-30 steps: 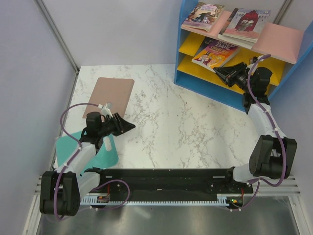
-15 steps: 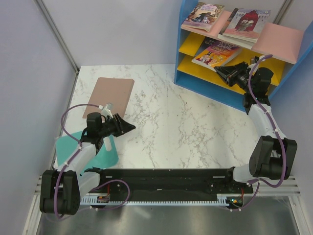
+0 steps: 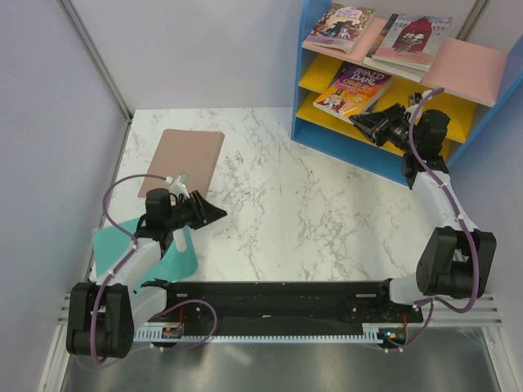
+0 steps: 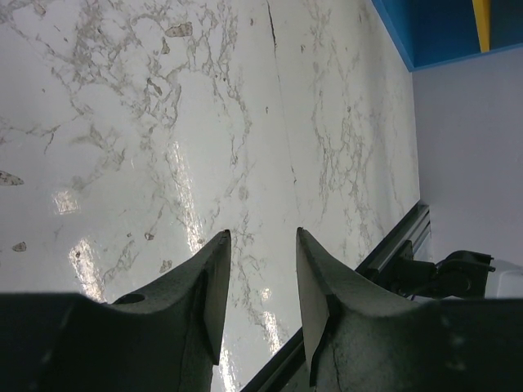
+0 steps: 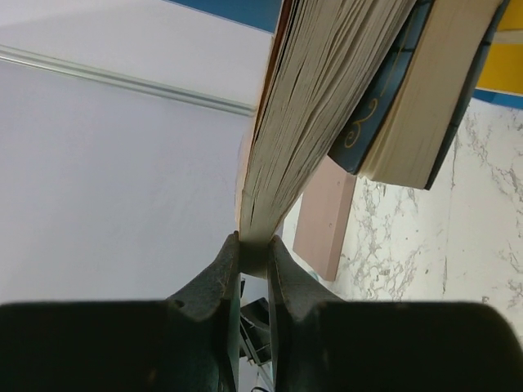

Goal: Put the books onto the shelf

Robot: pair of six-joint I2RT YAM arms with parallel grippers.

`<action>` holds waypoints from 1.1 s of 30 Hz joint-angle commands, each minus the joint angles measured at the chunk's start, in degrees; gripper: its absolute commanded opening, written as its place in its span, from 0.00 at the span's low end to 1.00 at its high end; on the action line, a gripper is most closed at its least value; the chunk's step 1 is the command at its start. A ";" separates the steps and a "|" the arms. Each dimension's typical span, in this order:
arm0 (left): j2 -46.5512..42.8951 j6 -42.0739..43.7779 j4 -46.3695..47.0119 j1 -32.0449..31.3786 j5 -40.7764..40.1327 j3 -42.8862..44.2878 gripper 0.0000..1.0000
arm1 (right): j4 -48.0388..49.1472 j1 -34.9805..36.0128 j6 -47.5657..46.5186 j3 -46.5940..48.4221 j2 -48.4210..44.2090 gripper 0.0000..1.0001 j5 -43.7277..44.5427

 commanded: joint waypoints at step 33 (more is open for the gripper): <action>0.68 0.77 2.82 -0.32 1.67 -0.67 0.43 | -11.64 0.61 -8.79 -3.80 -12.40 0.54 1.43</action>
